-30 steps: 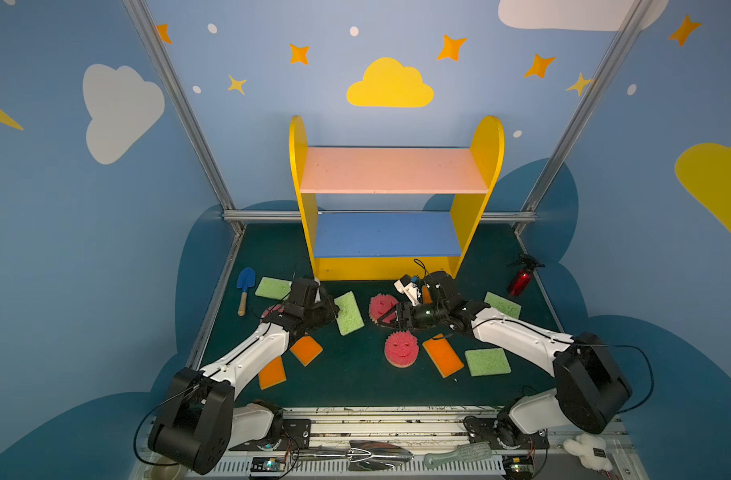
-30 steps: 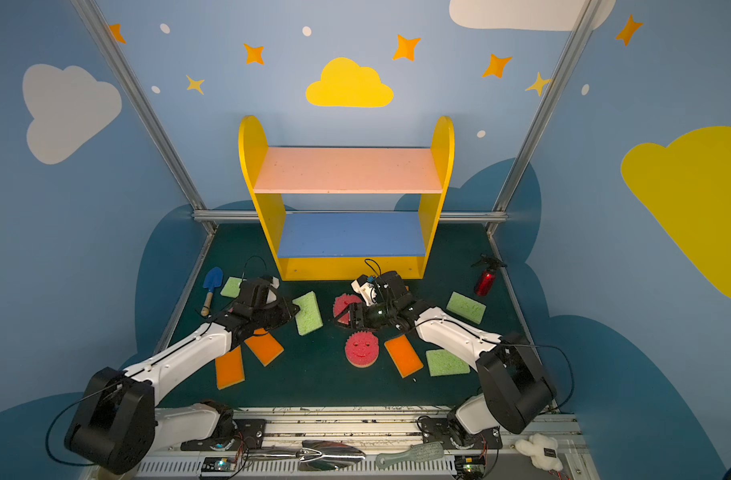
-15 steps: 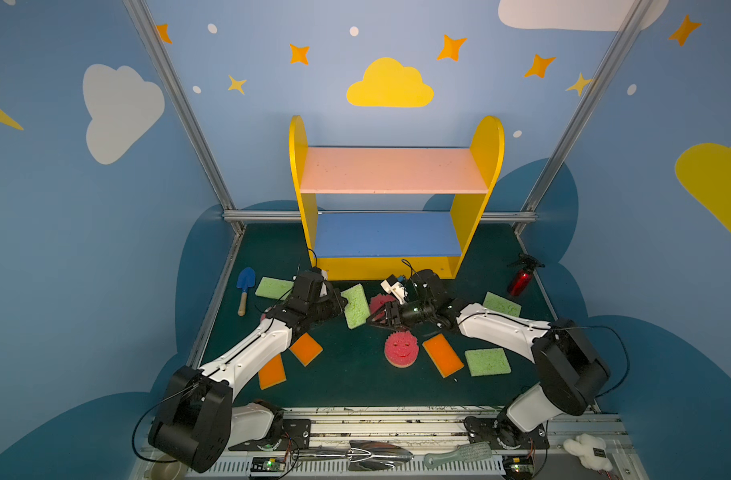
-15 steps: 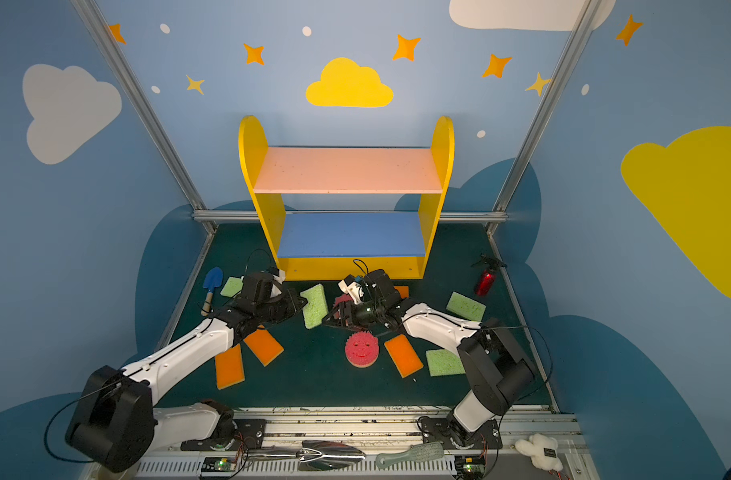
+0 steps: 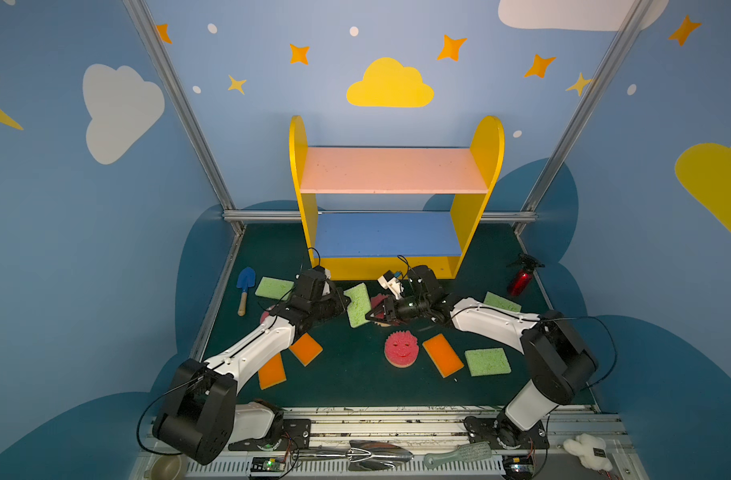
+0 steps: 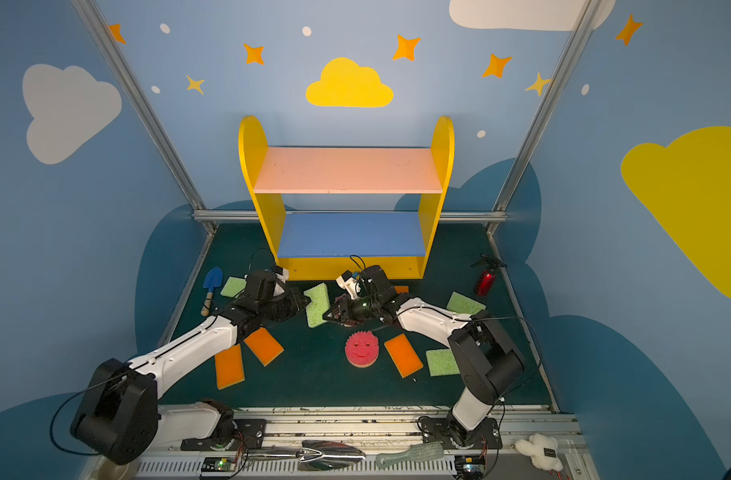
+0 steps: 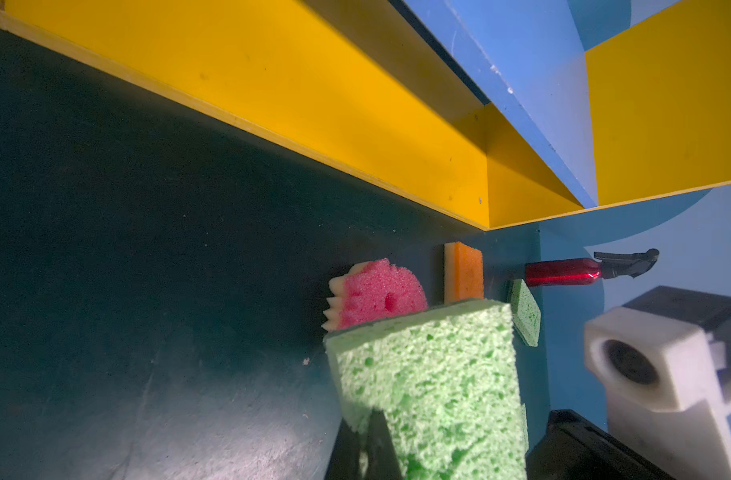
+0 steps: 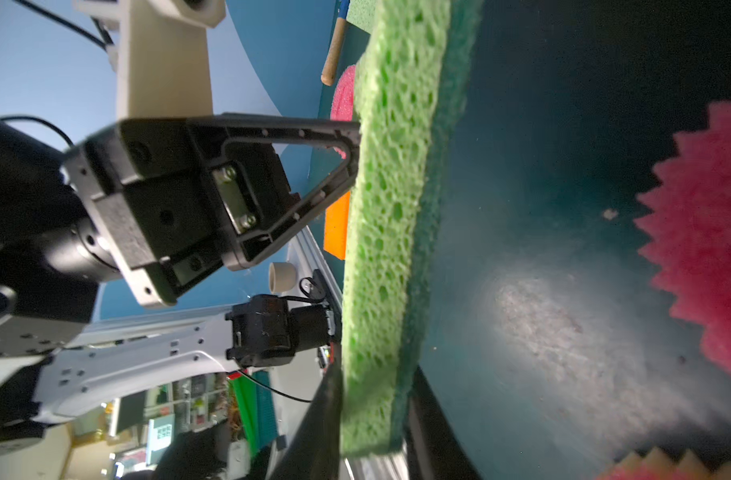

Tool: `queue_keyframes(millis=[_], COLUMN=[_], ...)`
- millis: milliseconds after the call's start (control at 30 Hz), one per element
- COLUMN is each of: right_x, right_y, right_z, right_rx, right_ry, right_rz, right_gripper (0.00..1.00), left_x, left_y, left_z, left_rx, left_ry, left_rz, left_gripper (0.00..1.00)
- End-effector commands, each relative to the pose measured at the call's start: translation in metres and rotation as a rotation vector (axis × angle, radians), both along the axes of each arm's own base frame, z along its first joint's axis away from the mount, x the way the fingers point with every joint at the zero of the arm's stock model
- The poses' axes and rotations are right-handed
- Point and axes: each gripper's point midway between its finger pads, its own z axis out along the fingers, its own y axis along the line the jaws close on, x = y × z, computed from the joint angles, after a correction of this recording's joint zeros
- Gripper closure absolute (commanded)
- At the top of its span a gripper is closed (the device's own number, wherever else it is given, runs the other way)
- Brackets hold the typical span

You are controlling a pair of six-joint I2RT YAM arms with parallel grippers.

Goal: Place and organize the cleaning sponges onto the shelf
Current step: 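Grasp the green sponge with the right gripper and lift it toward the shelf, then carry the green sponge up and lower it onto the pink upper shelf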

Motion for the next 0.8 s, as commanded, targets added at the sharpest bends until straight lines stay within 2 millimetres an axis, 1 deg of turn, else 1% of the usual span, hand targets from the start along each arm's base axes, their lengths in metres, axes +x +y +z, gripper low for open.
queue_keyframes(millis=[0,33,100,133,167,300,367,433,500,600,767], right_x=[0.008,0.008,0.010,0.011,0.013,0.026,0.040,0.051,0.063,0.082,0.110], right_y=[0.004,0.003,0.002,0.002,0.001,0.002,0.001,0.003,0.006,0.017,0.038], right_z=[0.012,0.013,0.016,0.018,0.021,0.039,0.051,0.062,0.072,0.081,0.086], right_rx=[0.014,0.013,0.015,0.018,0.023,0.065,0.085,0.100,0.116,0.138,0.167], right_ry=[-0.034,-0.036,-0.041,-0.043,-0.046,-0.041,-0.053,-0.067,-0.082,-0.083,-0.071], right_rz=[-0.010,-0.013,-0.019,-0.022,-0.025,-0.015,-0.032,-0.039,-0.044,-0.045,-0.032], right_gripper=[0.92,0.96,0.98,0.99,0.99,0.99,0.99,1.00,1.00,1.00,1.00], left_x=[0.005,0.004,0.001,-0.001,-0.005,-0.021,-0.032,-0.043,-0.054,-0.068,-0.081], left_y=[-0.006,-0.005,-0.001,0.002,0.008,0.034,0.046,0.056,0.067,0.078,0.090], left_z=[0.016,0.015,0.015,0.015,0.012,-0.005,-0.016,-0.023,-0.027,-0.029,-0.031], left_rx=[-0.026,-0.026,-0.021,-0.011,0.008,0.061,0.077,0.100,0.121,0.142,0.172], left_ry=[-0.039,-0.040,-0.052,-0.060,-0.064,-0.074,-0.067,-0.064,-0.073,-0.088,-0.109], left_rz=[-0.015,-0.014,-0.011,-0.002,0.010,0.073,0.098,0.122,0.145,0.168,0.191], left_gripper=[0.88,0.75,0.26,0.07,0.01,0.01,0.01,0.01,0.01,0.01,0.01])
